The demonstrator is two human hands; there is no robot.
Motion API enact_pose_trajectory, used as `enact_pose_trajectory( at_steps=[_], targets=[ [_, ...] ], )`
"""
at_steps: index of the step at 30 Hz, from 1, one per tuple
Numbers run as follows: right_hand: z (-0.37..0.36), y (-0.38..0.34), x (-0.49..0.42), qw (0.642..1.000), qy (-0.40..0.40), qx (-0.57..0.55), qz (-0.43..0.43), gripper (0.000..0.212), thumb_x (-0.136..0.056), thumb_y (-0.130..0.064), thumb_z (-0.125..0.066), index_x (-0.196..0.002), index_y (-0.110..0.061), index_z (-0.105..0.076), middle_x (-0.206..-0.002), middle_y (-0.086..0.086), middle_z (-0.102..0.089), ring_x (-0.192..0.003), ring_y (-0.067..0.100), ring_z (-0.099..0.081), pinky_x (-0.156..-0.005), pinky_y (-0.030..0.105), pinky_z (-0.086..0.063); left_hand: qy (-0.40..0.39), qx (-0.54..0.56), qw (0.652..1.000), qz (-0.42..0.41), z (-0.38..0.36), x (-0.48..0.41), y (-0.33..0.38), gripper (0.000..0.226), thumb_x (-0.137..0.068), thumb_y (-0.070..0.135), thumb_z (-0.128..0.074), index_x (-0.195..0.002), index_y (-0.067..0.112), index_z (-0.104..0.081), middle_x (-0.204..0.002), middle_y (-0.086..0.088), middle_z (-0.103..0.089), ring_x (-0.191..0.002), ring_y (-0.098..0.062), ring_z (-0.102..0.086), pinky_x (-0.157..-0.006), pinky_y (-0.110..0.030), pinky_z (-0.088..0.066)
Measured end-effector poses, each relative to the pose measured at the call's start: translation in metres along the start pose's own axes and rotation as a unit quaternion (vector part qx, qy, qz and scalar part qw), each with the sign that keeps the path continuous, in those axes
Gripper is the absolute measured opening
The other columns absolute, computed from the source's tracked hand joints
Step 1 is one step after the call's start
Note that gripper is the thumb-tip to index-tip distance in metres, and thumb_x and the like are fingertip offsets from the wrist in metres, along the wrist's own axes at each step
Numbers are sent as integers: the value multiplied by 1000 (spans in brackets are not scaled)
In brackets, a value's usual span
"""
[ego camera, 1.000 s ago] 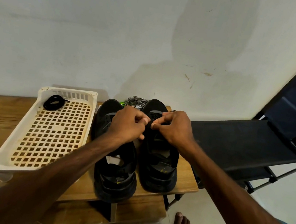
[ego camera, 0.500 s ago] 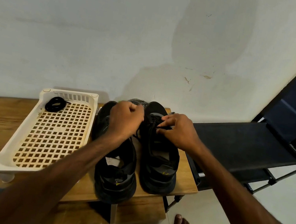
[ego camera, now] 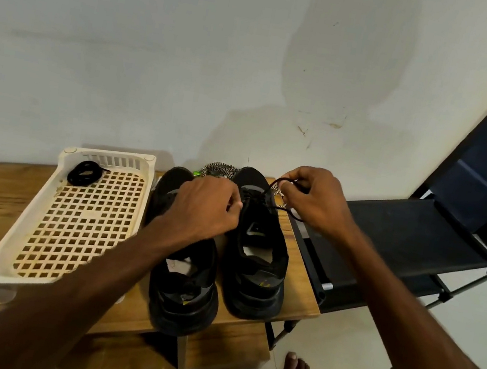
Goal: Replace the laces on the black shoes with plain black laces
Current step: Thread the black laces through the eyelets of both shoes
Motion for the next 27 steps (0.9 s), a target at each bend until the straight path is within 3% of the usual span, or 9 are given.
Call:
enact_pose_trajectory(
  at_steps=[4, 8, 11, 13, 15, 18, 19, 24, 27],
  targets=[
    [-2, 0, 1, 999, -27, 39, 2, 12, -96, -21, -68, -98, -15, -77, -76, -11, -70, -63, -5, -64, -55, 3, -41, 16, 38, 999, 16, 14, -5, -3, 14, -90, 38, -68, -78, 30, -72, -82, 15, -72, -82, -8, -67, -72, -27, -46],
    [-3, -2, 2, 994, -78, 75, 7, 10, -94, -23, -72, -98, -17, -79, -84, -9, -73, -75, -1, -66, -60, 3, -43, 2, 299, 953, 40, 24, -10, -7, 16, -98, 29, -63, -85, 28, -72, -93, 11, -75, -99, -12, -68, -94, -38, -48],
    [-1, -6, 2, 996, -70, 52, 24, 9, -92, -22, -74, -99, -19, -78, -85, -14, -71, -78, -5, -67, -66, 5, -46, -36, 687, 714, 132, 26, -11, -7, 14, -104, 26, -53, -94, 20, -61, -105, 1, -77, -100, -17, -73, -94, -40, -55],
    [-2, -10, 2, 997, -71, 19, 22, 20, -88, -25, -79, -108, -21, -75, -89, -7, -73, -83, 2, -69, -68, 5, -47, -22, 804, 574, 153, 27, -14, -7, 15, -104, 26, -52, -92, 18, -55, -77, 4, -66, -64, -11, -63, -72, -31, -59],
    [-6, -12, 4, 995, -100, -15, 7, 35, -83, -27, -84, -116, -21, -72, -91, -3, -73, -86, 7, -70, -68, 7, -50, 4, 765, 626, 150, 25, -16, -9, 21, -103, 31, -55, -84, 20, -53, -60, 9, -44, -46, -6, -35, -47, -22, -43],
    [-18, -14, 9, 987, -149, 65, 10, 53, -78, -25, -88, -126, -20, -65, -103, -5, -67, -97, 11, -66, -70, 10, -48, 91, 339, 936, -22, 20, -11, -10, 12, -94, 34, -68, -94, 27, -58, -60, 10, -52, -49, -4, -43, -50, -20, -41],
    [-21, -14, 10, 983, -151, 100, 9, 57, -77, -23, -89, -128, -19, -64, -108, -4, -64, -102, 13, -64, -73, 12, -47, 93, 166, 978, -86, 16, -8, -9, 17, -90, 34, -71, -102, 32, -59, -70, 11, -59, -59, -2, -50, -58, -20, -45],
    [-22, -8, 12, 981, -112, 143, -73, 57, -76, -16, -87, -127, -11, -62, -123, 9, -62, -107, 21, -63, -86, 33, -60, 13, -87, 991, -96, 13, -4, -7, 14, -88, 47, -68, -96, 38, -74, -92, 13, -69, -91, -15, -65, -71, -30, -40],
    [-23, -6, 15, 980, -108, 135, -98, 43, -79, -15, -84, -117, -8, -64, -107, 6, -66, -97, 20, -65, -80, 34, -61, 13, 8, 999, -41, 24, -9, -15, 17, -93, 47, -65, -83, 34, -71, -84, 20, -68, -86, -9, -65, -73, -30, -42]
  ],
)
Point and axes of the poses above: each hand's wrist, its own x-axis away from the middle knuckle, its own z-axis out of the back of the hand, y = z × x, the point moved 2 cm from there along -x, towards the middle knuckle
